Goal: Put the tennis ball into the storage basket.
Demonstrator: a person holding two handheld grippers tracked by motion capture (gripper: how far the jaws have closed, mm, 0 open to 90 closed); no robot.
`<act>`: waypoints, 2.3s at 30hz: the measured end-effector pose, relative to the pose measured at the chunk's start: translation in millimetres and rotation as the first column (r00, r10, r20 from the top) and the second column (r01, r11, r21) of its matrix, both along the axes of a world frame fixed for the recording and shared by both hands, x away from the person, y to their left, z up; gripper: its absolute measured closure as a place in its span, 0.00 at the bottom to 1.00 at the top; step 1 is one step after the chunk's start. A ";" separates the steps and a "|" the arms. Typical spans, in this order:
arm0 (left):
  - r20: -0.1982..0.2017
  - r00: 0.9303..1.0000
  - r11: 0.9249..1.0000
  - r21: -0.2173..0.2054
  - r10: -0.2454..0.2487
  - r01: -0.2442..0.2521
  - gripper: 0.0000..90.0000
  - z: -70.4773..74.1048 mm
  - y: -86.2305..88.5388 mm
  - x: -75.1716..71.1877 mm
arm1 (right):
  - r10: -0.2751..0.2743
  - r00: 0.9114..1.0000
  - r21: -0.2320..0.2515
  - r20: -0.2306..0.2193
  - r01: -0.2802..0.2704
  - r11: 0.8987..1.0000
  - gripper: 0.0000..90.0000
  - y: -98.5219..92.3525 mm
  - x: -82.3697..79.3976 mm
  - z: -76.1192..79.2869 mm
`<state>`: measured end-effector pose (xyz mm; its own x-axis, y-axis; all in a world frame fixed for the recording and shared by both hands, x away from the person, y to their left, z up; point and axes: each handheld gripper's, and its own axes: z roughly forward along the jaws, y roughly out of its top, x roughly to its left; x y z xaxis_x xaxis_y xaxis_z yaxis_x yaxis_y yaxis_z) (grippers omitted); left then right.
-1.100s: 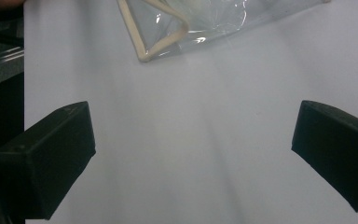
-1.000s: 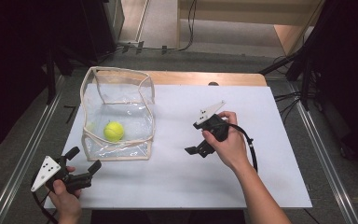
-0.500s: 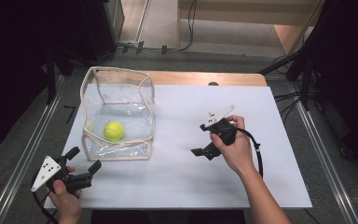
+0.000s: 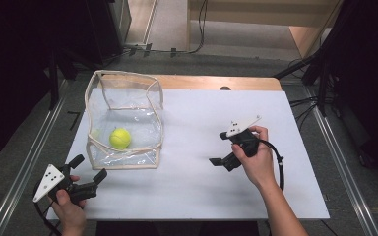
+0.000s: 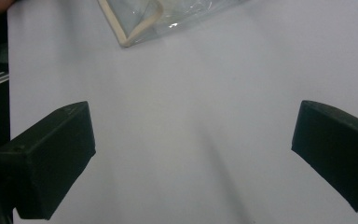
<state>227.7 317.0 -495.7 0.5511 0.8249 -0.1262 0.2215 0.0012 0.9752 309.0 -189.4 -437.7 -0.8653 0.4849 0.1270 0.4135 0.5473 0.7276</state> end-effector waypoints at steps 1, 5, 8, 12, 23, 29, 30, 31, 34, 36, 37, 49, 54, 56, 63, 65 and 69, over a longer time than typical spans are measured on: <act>0.000 1.000 1.000 0.000 0.000 0.000 0.00 0.0 0.0 0.0 | -0.002 1.000 0.002 0.002 0.002 1.000 0.00 -1.4 -0.6 -0.5; 0.000 1.000 1.000 0.002 0.001 -0.001 0.00 0.0 -0.2 -0.1 | -0.017 1.000 0.010 0.003 0.017 1.000 0.00 -8.0 -4.1 -3.2; 0.000 1.000 1.000 0.001 0.000 0.000 0.00 0.0 0.0 -0.1 | -0.025 1.000 0.018 0.006 0.025 1.000 0.00 -13.1 -6.3 -5.6; 0.000 1.000 1.000 0.001 0.002 -0.002 0.00 0.0 -0.2 -0.1 | -0.045 0.999 0.025 0.011 0.045 0.999 0.00 -20.4 -9.4 -7.6; 0.001 1.000 1.000 0.002 0.002 -0.002 0.00 0.0 0.0 -0.5 | -0.096 0.995 0.053 0.022 0.095 0.994 0.00 -40.1 -18.9 -14.4; 0.002 1.000 1.000 0.004 0.002 -0.002 0.00 0.0 -0.1 -0.5 | -0.109 0.994 0.068 0.027 0.107 0.992 0.00 -50.5 -24.2 -18.6; 0.002 1.000 1.000 0.004 0.002 -0.002 0.00 0.0 -0.1 -0.5 | -0.115 0.993 0.071 0.033 0.113 0.991 0.00 -52.6 -25.3 -19.4; 0.003 1.000 1.000 0.005 0.001 -0.001 0.00 0.0 -0.1 -0.5 | -0.118 0.993 0.073 0.030 0.116 0.991 0.00 -53.7 -26.3 -19.9; 0.003 1.000 1.000 0.004 0.001 -0.001 0.00 0.0 -0.2 -0.5 | -0.130 0.991 0.083 0.038 0.126 0.989 0.00 -58.8 -29.1 -21.7; 0.003 1.000 1.000 0.004 0.001 -0.001 0.00 0.0 -0.2 -0.6 | -0.136 0.990 0.089 0.042 0.132 0.987 0.00 -61.9 -31.2 -22.8; 0.004 1.000 1.000 0.004 0.001 -0.001 0.00 -0.1 -0.2 -0.5 | -0.139 0.989 0.092 0.044 0.135 0.987 0.00 -63.4 -32.0 -23.4; 0.004 1.000 1.000 0.005 0.000 0.000 0.00 -0.1 -0.3 -0.5 | -0.197 0.979 0.132 0.042 0.190 0.973 0.00 -85.1 -42.6 -29.7; 0.003 1.000 1.000 0.006 0.000 0.000 0.00 -0.1 -0.4 -0.5 | -0.222 0.974 0.146 0.037 0.215 0.966 0.00 -94.7 -48.0 -34.0; 0.003 1.000 1.000 0.008 0.001 -0.001 0.00 0.0 -0.5 -0.6 | -0.235 0.971 0.149 0.035 0.227 0.962 0.00 -98.7 -50.5 -35.8; 0.003 1.000 1.000 0.008 0.000 0.000 0.00 0.0 -0.6 -0.7 | -0.260 0.965 0.168 0.033 0.251 0.953 0.00 -111.8 -58.5 -41.5; 0.003 1.000 1.000 0.008 0.000 0.000 0.00 0.0 -0.6 -0.7 | -0.272 0.962 0.177 0.031 0.263 0.949 0.00 -115.5 -61.0 -42.8; 0.002 1.000 1.000 0.008 0.000 0.000 0.00 -0.1 -0.8 -0.7 | -0.292 0.956 0.191 0.026 0.282 0.940 0.00 -123.1 -66.3 -45.0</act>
<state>227.0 316.2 -495.8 0.5512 0.8259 -0.1185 0.2195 -0.0065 0.9756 242.7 -312.5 -482.7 -0.7009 0.6861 0.1948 0.4910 0.2662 0.8295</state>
